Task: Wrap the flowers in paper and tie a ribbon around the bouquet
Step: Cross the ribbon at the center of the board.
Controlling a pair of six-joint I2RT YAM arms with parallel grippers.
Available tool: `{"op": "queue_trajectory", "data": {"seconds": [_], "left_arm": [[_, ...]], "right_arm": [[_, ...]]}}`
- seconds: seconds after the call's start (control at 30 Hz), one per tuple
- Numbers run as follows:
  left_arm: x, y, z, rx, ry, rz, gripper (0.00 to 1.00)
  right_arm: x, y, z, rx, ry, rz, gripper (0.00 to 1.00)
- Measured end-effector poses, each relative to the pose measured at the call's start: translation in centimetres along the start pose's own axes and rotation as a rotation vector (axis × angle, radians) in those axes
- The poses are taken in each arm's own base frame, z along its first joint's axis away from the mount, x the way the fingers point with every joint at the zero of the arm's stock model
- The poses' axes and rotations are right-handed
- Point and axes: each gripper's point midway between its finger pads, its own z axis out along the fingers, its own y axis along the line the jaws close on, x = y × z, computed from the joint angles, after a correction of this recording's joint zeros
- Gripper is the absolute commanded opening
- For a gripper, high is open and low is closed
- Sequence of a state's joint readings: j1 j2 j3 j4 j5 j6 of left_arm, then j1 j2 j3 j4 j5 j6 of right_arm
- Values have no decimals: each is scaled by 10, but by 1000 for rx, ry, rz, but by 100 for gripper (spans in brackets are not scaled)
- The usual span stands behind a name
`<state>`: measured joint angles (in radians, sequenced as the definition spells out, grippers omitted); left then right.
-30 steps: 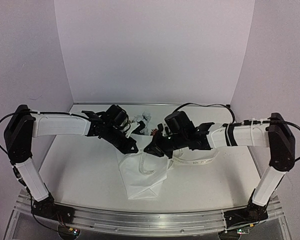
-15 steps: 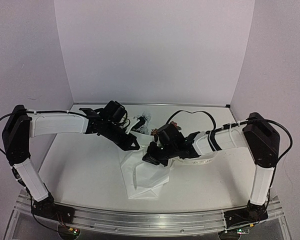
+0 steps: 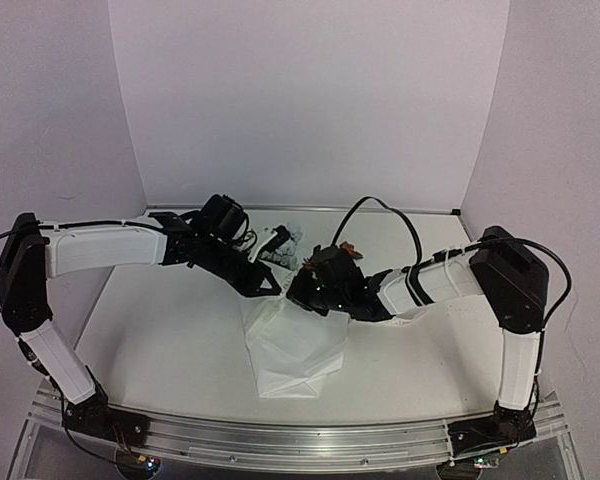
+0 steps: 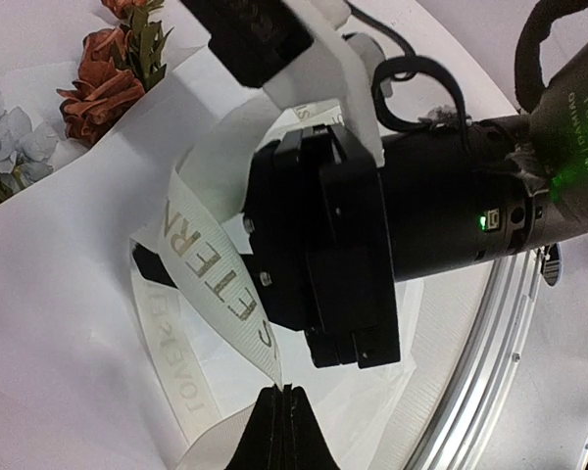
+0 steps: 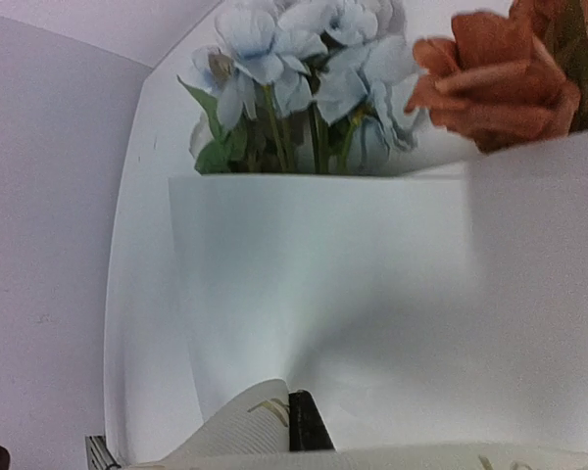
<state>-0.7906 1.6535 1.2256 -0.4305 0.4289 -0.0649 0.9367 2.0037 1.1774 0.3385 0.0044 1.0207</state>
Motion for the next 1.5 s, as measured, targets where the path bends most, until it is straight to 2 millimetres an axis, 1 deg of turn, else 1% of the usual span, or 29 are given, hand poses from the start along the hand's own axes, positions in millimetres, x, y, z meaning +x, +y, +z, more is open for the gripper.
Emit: {"op": "queue_trajectory", "data": {"seconds": [0.13,0.27,0.4,0.47,0.5,0.57,0.6,0.63,0.67,0.8,0.87,0.97,1.07,1.17,1.27,1.33,1.4,1.5], "left_arm": [[8,0,1,11,25,-19,0],[17,-1,2,27,55,-40,0],[24,0,8,45,86,-64,0],[30,3,14,56,108,-86,1],[33,4,17,60,121,-102,2],[39,10,24,64,146,-141,10],[42,12,27,63,155,-159,16],[44,14,29,61,163,-174,20],[44,16,30,59,164,-186,29],[38,15,29,71,145,-229,46],[35,14,29,76,133,-244,50],[29,13,25,77,114,-261,56],[17,10,11,76,68,-282,59],[2,10,-9,56,3,-291,58],[-6,18,-27,-14,-53,-295,55],[-3,30,-33,-78,-68,-307,54],[8,47,-34,-135,-56,-333,55],[43,71,-31,-202,9,-414,58]], "right_arm": [[-16,4,-1,-6,-85,-24,0],[-27,4,-2,-8,-147,-39,0],[-33,4,-4,-13,-191,-46,0],[-34,0,-5,-6,-207,-50,0],[-34,-4,-5,0,-213,-53,0],[-33,-13,-6,21,-217,-57,0],[-32,-17,-6,28,-216,-57,0],[-33,-17,-6,29,-216,-56,0],[-33,-17,-6,26,-217,-56,0],[-35,-12,-6,7,-225,-47,0],[-35,-12,-6,4,-224,-47,0],[-33,-14,-6,3,-216,-48,0],[-31,-13,-6,-5,-207,-46,0],[-30,-10,-6,-21,-202,-43,0],[-30,-6,-6,-38,-197,-39,0],[-30,-5,-6,-44,-193,-37,0],[-30,-4,-6,-50,-191,-34,0],[-29,-3,-6,-56,-187,-30,0]]}}
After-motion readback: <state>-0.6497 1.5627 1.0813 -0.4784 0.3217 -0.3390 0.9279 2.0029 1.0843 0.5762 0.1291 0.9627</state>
